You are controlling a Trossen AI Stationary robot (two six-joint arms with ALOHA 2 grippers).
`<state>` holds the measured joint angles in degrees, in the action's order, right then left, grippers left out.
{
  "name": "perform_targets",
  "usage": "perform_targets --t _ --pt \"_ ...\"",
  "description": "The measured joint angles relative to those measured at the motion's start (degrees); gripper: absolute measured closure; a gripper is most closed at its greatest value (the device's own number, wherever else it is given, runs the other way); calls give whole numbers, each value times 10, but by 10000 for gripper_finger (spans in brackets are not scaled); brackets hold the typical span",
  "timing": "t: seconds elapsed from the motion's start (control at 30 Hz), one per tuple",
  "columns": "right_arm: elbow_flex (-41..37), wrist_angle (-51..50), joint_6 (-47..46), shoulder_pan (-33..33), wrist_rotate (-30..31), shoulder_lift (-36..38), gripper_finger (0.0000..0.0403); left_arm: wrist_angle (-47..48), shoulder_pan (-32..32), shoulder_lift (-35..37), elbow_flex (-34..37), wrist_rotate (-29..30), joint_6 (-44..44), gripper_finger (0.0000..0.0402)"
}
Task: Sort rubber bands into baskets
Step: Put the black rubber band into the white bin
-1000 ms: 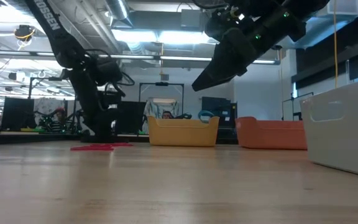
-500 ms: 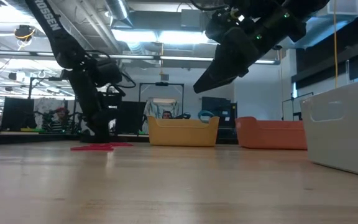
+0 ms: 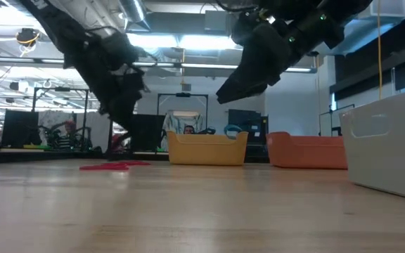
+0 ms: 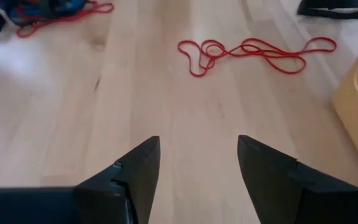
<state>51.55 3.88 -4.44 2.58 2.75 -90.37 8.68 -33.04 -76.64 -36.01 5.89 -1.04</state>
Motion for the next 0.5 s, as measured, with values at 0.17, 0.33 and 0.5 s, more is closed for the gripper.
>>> perform_targets --t 0.17,0.33,0.5 --pt "0 9 -18 -1 24 0 159 1 48 45 0 1 -14 397" --pt "0 31 -31 -9 25 0 91 31 86 99 -1 2 -49 395" --pt "0 58 21 -7 69 0 46 27 135 144 -1 1 -52 397"
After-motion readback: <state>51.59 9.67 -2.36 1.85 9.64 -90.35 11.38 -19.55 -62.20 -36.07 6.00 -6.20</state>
